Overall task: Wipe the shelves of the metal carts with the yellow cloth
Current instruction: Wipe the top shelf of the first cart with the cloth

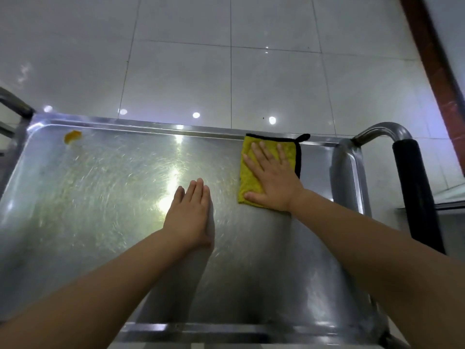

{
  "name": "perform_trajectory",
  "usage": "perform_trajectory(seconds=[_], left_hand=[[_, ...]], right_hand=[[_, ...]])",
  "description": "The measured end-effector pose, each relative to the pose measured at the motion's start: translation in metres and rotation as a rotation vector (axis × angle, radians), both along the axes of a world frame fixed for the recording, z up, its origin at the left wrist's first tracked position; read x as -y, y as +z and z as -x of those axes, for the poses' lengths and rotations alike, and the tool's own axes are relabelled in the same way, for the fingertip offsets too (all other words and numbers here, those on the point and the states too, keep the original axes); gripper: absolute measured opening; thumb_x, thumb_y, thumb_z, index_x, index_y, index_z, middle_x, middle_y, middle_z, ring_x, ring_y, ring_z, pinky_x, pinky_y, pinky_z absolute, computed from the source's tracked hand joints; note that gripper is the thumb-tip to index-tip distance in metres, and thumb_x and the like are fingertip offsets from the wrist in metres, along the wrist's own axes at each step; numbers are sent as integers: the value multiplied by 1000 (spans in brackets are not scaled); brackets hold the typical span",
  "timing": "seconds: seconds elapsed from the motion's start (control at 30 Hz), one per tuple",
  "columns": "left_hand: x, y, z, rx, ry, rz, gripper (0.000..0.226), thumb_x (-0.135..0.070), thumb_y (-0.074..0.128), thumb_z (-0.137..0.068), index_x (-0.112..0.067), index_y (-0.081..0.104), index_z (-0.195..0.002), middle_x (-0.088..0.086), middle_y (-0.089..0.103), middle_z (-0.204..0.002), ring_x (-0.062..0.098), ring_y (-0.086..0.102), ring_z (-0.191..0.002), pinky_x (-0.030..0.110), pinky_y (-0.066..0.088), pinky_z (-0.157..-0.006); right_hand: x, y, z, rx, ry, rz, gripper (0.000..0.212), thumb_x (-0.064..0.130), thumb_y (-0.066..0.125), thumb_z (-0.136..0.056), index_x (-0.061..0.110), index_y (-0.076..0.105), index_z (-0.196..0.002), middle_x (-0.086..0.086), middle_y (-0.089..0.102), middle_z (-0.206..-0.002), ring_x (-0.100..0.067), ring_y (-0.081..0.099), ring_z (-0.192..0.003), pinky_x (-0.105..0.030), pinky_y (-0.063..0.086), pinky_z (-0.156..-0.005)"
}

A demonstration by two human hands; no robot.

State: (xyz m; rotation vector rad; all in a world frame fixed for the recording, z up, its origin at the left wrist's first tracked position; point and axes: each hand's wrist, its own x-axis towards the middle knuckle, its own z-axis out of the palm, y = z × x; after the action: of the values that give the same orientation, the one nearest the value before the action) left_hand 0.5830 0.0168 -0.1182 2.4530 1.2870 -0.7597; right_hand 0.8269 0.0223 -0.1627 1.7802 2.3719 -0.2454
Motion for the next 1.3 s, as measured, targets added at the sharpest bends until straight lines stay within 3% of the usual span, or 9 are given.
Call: perform_trajectory(seconds=[0.1, 0.47, 0.73, 0.9, 1.0, 1.1, 1.17, 1.23, 1.3], left_hand=[[1, 0, 1, -9, -11, -3, 119, -60, 66, -74, -6, -8, -150, 14, -13, -158, 30, -10, -146, 45, -4, -117], [4, 3, 11, 30, -80, -13, 123, -64, 66, -70, -3, -5, -150, 17, -7, -158, 31, -6, -146, 45, -1, -118], [6, 2, 20, 61, -148, -81, 124, -73, 61, -68, -1, 1, -149, 18, 2, -158, 32, 2, -146, 48, 4, -118], [3, 2, 26, 64, -182, -53, 129, -76, 61, -65, 2, 0, -148, 20, 2, -157, 33, 3, -145, 47, 6, -118], [-10, 8, 35, 120, -227, -12, 129, -79, 61, -61, -1, 9, -149, 15, 10, -157, 29, 8, -145, 46, 8, -117], [-33, 14, 65, 158, -223, -9, 123, -77, 63, -63, -5, 12, -149, 11, 12, -158, 25, 6, -146, 47, 4, -116], [-51, 13, 91, 138, -159, -36, 115, -74, 63, -66, -5, 20, -147, 12, 21, -155, 27, 14, -144, 47, 8, -116], [-66, 10, 113, 136, -108, -92, 87, -65, 61, -76, -5, 40, -135, 12, 43, -138, 28, 37, -132, 47, 21, -112], [-74, 8, 124, 157, -103, -136, 53, -48, 51, -90, -6, 51, -122, 9, 52, -120, 26, 49, -115, 44, 29, -107]], right_hand=[[25, -1, 12, -37, 33, -19, 94, 77, 28, -79, 16, 23, -152, -15, 14, -159, -33, 7, -147, -62, 8, -113], [149, 6, 65, 1, -162, 21, 95, 76, 32, -81, 16, 19, -153, -16, 12, -159, -35, 6, -148, -64, 12, -111], [216, 11, 127, 9, -438, 40, 97, 77, 32, -80, 14, 17, -153, -19, 12, -159, -36, 6, -147, -62, 9, -110], [223, 12, 170, 16, -687, 68, 98, 80, 16, -83, 10, 21, -152, -21, 13, -158, -36, 5, -146, -62, 8, -110], [219, 9, 183, 33, -788, 76, 99, 79, 26, -80, 8, 28, -150, -22, 17, -157, -36, 8, -145, -62, 9, -109], [218, 7, 185, 45, -797, 62, 99, 80, 20, -82, 9, 23, -150, -21, 15, -157, -34, 6, -146, -60, 8, -109], [215, 5, 187, 61, -813, 45, 100, 80, 11, -83, 8, 24, -150, -21, 15, -157, -34, 6, -146, -60, 7, -110], [210, 4, 191, 76, -848, 28, 101, 80, 9, -83, 7, 28, -150, -21, 17, -157, -34, 7, -145, -60, 6, -111], [202, 5, 196, 70, -892, 22, 105, 83, 11, -79, 8, 21, -152, -20, 7, -159, -33, -2, -146, -60, 0, -112]])
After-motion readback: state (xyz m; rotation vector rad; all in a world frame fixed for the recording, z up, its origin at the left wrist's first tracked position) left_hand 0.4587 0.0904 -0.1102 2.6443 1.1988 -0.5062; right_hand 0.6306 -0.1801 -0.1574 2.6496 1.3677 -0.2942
